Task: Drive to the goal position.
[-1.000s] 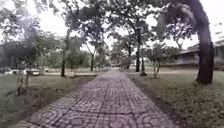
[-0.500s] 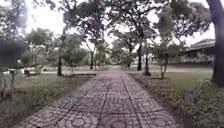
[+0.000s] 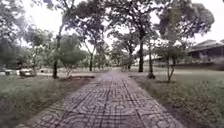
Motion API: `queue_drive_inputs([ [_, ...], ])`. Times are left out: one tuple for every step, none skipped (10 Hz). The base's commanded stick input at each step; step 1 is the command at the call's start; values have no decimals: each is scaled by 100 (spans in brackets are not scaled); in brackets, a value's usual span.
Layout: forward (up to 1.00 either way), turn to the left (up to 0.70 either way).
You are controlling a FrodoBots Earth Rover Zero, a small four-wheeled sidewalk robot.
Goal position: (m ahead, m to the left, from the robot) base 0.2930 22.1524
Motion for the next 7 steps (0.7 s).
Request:
queue_drive_inputs([
  [100, 0],
  [100, 0],
  [100, 0],
  [100, 0],
  [100, 0],
  [100, 0],
  [100, 0],
])
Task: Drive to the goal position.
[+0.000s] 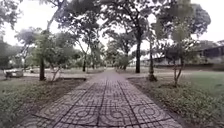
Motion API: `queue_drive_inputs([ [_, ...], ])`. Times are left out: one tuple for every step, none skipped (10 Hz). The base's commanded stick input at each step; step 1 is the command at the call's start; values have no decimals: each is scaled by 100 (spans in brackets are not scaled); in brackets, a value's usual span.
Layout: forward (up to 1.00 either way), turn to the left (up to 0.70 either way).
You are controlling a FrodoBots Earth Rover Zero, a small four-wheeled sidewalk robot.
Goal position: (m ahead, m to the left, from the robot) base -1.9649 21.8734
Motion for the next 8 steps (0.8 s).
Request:
queue_drive_inputs([
  [100, 0],
  [100, 0],
  [100, 0],
  [100, 0],
  [100, 0],
  [100, 0],
  [100, 0],
  [100, 0],
])
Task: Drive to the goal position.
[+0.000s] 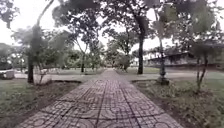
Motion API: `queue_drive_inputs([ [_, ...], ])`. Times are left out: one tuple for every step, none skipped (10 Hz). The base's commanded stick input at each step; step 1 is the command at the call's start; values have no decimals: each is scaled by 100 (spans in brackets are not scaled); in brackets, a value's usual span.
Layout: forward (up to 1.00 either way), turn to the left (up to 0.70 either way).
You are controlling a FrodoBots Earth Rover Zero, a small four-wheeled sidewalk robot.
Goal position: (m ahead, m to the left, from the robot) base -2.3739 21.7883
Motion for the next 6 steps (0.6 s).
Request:
queue_drive_inputs([
  [100, 0],
  [100, 0],
  [100, 0],
  [100, 0],
  [100, 27],
  [100, 27],
])
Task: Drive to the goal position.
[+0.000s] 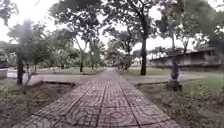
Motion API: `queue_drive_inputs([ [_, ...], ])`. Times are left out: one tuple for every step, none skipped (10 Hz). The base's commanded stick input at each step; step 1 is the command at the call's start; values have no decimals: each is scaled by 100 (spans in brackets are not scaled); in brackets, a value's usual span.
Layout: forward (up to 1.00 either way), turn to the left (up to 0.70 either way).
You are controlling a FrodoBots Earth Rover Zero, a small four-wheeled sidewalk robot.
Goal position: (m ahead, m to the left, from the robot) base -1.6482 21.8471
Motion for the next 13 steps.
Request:
queue_drive_inputs([
  [100, 13],
  [100, 0],
  [100, 0],
  [100, 27],
  [100, 27],
  [100, 27],
  [100, 27],
  [100, 27],
  [100, 27],
  [100, 27],
  [100, 27],
  [100, 4],
  [100, 0],
])
